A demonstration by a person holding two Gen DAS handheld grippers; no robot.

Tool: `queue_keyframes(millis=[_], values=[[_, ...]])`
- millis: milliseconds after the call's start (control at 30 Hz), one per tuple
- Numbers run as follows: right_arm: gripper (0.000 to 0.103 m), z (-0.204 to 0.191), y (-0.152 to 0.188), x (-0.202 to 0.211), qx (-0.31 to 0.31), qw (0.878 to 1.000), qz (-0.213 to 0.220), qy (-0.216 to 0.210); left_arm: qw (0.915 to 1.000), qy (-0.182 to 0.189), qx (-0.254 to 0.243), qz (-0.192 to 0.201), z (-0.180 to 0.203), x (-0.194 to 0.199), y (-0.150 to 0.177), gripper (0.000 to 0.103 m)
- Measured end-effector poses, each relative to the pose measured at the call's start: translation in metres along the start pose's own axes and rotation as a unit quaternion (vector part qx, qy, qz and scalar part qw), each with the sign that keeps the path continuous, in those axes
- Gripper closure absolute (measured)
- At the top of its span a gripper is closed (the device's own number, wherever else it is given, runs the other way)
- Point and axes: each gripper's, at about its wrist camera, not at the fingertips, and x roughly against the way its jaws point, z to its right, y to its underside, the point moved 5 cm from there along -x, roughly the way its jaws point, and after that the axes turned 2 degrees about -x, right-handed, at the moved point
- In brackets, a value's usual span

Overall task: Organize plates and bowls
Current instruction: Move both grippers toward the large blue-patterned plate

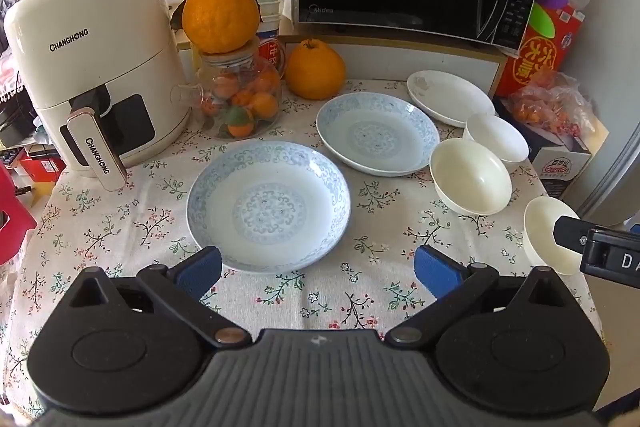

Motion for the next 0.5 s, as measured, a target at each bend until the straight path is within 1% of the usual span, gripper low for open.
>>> queue_keyframes(millis=[67, 133, 267, 300, 500], values=[[0.0, -0.004, -0.003, -0.003, 0.007, 1.0, -0.003, 0.01, 1.0, 0.0, -0.004, 0.0, -0.001, 0.0, 0.001, 0.0], [0.0, -0.008, -0.003, -0.003, 0.008, 1.0, 0.002, 0.009, 1.0, 0.001, -0.001, -0.005, -0.004, -0.001, 0.003, 0.0], [0.0, -0.011, -0.001, -0.002, 0.01, 1.0, 0.006, 0.014, 0.9996, 0.015, 0.02, -0.014, -0.014, 0.0, 0.005, 0.0], [0.0, -0.012, -0.001, -0.002, 0.011, 1.0, 0.008, 0.013, 0.9994, 0.013, 0.027, -0.013, -0.008, -0.007, 0.004, 0.0], [0.0, -0.009, -0.003, -0.002, 0.018, 1.0, 0.008, 0.018, 0.9992, 0.009, 0.034, -0.02, -0.005, -0.009, 0.004, 0.0]])
